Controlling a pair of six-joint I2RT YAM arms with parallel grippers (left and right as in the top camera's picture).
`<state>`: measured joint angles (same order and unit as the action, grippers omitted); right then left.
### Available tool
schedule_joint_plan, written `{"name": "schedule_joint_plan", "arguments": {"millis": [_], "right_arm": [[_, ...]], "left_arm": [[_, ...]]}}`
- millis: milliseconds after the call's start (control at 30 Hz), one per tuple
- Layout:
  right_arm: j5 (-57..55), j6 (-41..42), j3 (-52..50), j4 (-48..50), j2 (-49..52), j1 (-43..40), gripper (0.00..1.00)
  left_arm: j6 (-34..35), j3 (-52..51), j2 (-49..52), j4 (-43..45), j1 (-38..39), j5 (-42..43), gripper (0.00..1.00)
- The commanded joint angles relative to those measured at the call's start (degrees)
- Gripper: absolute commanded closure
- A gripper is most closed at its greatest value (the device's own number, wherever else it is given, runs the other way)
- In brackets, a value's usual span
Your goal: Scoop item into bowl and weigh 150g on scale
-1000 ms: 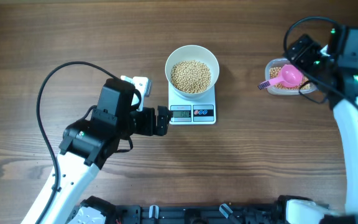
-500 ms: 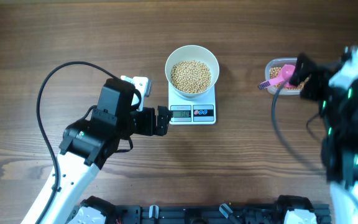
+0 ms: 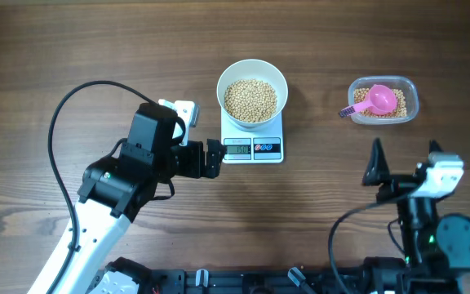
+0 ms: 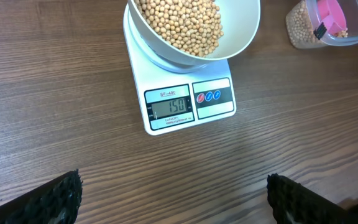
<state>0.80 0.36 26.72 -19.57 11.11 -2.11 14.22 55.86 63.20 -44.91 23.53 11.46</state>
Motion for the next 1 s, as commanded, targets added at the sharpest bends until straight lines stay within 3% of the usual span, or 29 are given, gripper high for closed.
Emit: {"name": "schedule_joint_plan", "arguments": {"millis": [0, 467, 967], "right_arm": [[-0.3, -3.4, -2.9, 0.8, -5.5, 0.3, 0.00], [-1.1, -4.7, -15.6, 14.8, -10.9, 0.4, 0.00], [-0.2, -4.7, -22.6, 22.3, -10.9, 0.4, 0.00]], "left_arm": [[-0.5, 0.2, -0.2, 0.1, 0.3, 0.7, 0.00], [-0.5, 0.2, -0.2, 0.1, 0.3, 0.7, 0.00], [-0.5, 0.2, -0.2, 0.1, 0.3, 0.7, 0.00]]}}
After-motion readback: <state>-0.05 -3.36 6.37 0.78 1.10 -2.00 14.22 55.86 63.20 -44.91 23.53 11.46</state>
